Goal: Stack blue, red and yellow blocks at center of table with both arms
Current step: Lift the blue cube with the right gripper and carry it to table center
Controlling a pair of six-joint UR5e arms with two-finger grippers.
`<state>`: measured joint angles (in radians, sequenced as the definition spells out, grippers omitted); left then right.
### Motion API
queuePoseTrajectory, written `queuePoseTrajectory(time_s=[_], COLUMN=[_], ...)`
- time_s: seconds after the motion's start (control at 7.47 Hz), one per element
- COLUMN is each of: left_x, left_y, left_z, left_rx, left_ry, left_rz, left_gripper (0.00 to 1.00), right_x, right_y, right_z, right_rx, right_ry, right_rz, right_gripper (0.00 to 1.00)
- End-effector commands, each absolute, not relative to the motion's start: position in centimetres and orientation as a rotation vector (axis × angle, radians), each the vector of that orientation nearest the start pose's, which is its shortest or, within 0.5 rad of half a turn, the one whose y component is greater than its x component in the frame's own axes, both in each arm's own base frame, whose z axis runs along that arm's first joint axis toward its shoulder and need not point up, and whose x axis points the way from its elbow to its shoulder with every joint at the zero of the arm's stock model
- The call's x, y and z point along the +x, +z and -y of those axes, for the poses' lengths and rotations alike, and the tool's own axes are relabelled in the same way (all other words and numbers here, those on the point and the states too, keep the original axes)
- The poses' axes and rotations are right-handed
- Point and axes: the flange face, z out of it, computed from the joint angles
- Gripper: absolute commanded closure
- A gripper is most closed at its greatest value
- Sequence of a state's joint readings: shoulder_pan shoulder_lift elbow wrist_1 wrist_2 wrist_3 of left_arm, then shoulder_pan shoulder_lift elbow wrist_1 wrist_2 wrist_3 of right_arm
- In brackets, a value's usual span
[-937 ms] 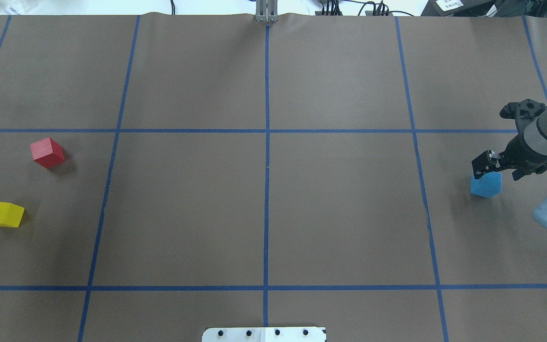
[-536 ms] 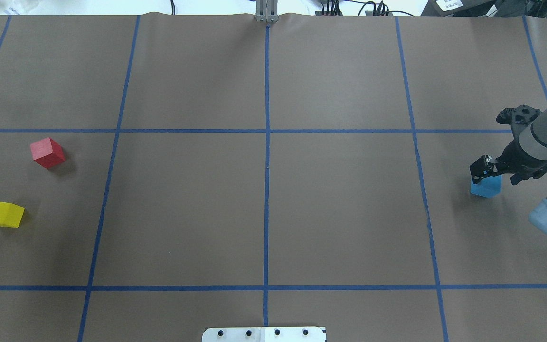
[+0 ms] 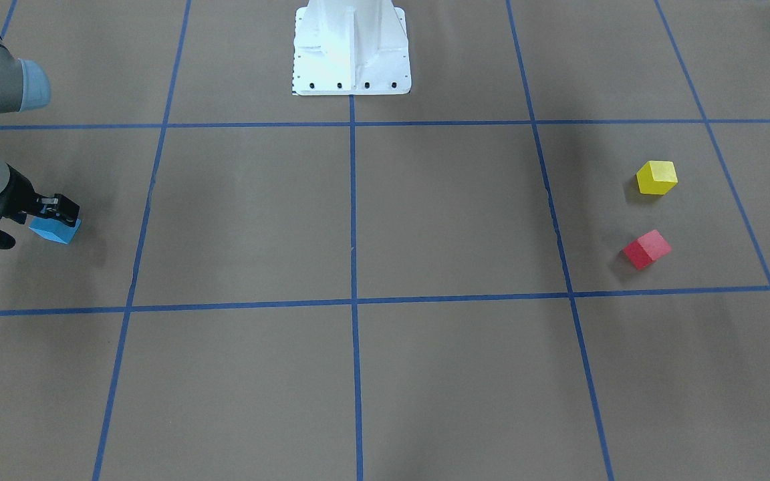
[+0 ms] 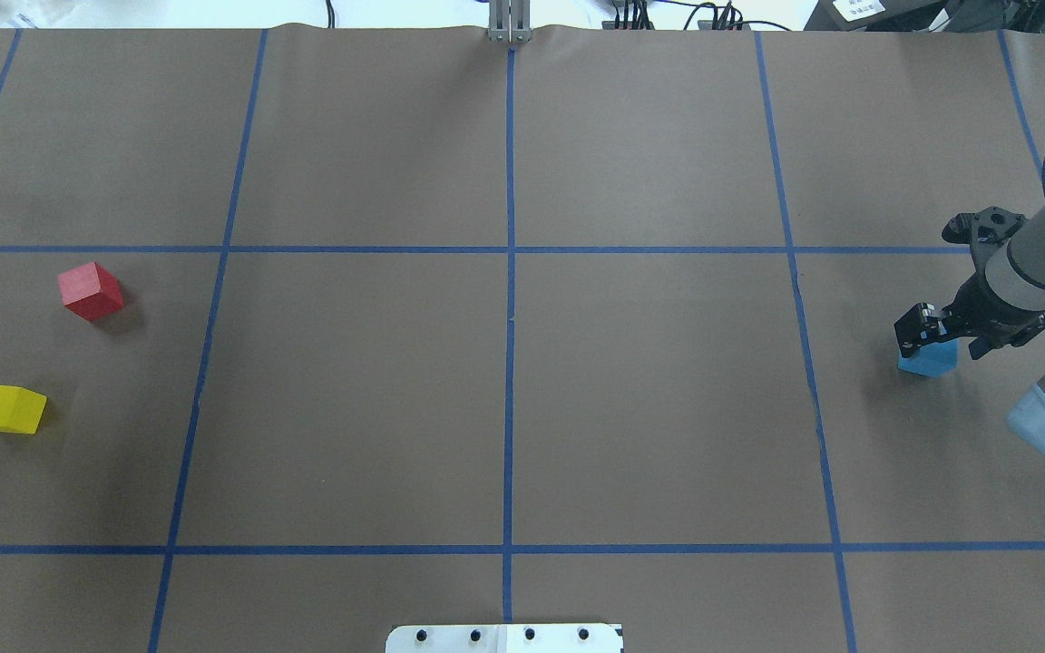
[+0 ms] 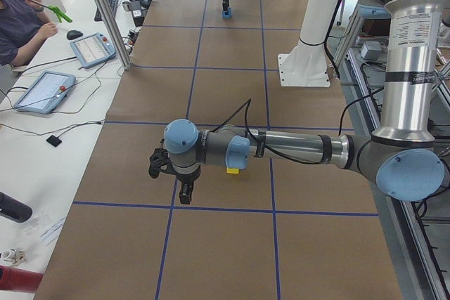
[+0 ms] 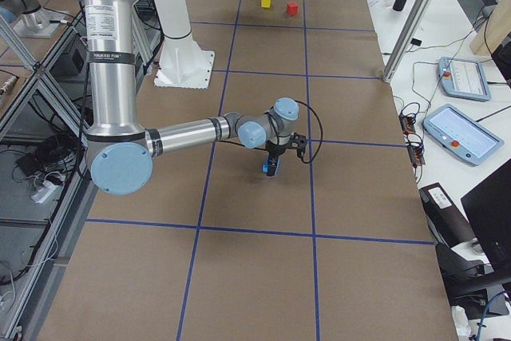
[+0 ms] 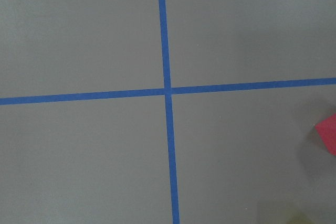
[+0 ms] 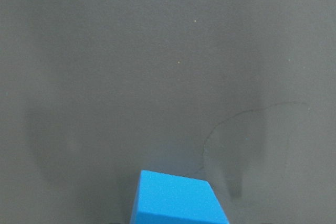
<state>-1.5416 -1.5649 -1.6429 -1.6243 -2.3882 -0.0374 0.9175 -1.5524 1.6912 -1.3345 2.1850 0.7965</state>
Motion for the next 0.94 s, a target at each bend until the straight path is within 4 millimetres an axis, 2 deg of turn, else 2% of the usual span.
queuePoseTrajectory(time_s=[0.0, 0.13, 0.27, 0.54, 0.67, 0.8], left_x=[-4.6, -4.6, -4.6, -4.6, -4.6, -4.6], left_y=[61.7, 61.7, 61.7, 61.8, 61.8, 61.8], left_z=[49.7, 49.7, 49.7, 49.7, 49.7, 49.7], left_rx=[0.086, 0.086, 0.086, 0.084, 0.084, 0.084], left_ry=[0.042, 0.042, 0.042, 0.041, 0.041, 0.041], left_rz=[-0.82, -0.82, -0.82, -0.82, -0.82, -0.82], left_gripper=[0.0, 0.0, 0.0, 0.0, 0.0, 0.0], right_x=[-25.8, -25.8, -26.0, -26.2, -24.5, -22.8], right_y=[57.2, 57.2, 56.7, 53.2, 51.1, 47.2], right_z=[45.7, 45.7, 45.8, 46.4, 47.1, 49.9], right_rx=[-0.136, -0.139, -0.133, -0.087, -0.067, -0.1], right_ry=[0.03, 0.04, 0.035, 0.016, 0.039, 0.076], right_rz=[0.694, 0.694, 0.7, 0.741, 0.766, 0.826], right_gripper=[0.3, 0.72, 1.0, 1.0, 1.0, 1.0])
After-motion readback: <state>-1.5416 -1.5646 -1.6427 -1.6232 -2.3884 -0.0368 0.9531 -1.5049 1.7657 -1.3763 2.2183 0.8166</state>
